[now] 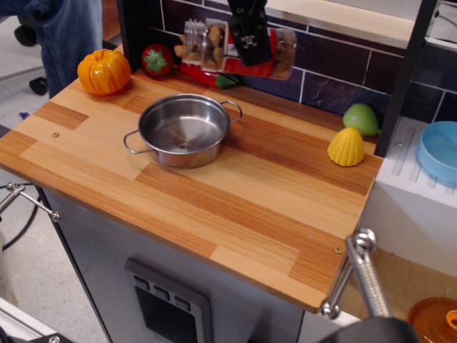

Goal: Pour almonds in pot

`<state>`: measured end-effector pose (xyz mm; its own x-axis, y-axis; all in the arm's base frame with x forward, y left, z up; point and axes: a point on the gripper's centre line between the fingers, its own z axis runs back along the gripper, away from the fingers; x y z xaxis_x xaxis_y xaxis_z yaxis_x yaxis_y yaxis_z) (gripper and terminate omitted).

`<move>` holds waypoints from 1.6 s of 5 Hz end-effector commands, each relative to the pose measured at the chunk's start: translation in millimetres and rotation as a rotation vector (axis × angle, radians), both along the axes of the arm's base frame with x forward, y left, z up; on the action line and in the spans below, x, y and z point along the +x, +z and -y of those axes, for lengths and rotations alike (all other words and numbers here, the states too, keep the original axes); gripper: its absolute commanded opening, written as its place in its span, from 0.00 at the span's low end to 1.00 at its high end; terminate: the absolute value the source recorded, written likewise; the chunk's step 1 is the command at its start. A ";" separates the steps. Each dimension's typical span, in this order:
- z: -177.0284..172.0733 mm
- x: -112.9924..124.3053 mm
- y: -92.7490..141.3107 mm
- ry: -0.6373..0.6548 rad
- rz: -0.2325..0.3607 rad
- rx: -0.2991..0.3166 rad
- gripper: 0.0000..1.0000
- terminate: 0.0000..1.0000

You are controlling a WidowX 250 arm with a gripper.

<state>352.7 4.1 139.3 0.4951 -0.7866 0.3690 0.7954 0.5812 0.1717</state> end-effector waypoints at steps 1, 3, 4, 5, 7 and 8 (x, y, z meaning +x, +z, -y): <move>-1.2 5.9 14.3 0.072 0.173 -0.006 0.00 0.00; 7.9 17.4 18.7 0.167 0.323 -0.099 0.00 0.00; 8.8 19.1 25.8 0.178 0.302 -0.160 0.00 0.00; 11.4 12.0 35.4 0.179 0.252 -0.253 0.00 0.00; -3.3 -0.3 56.7 0.183 0.336 -0.361 0.00 0.00; -9.6 -1.3 61.1 0.161 0.351 -0.373 0.00 1.00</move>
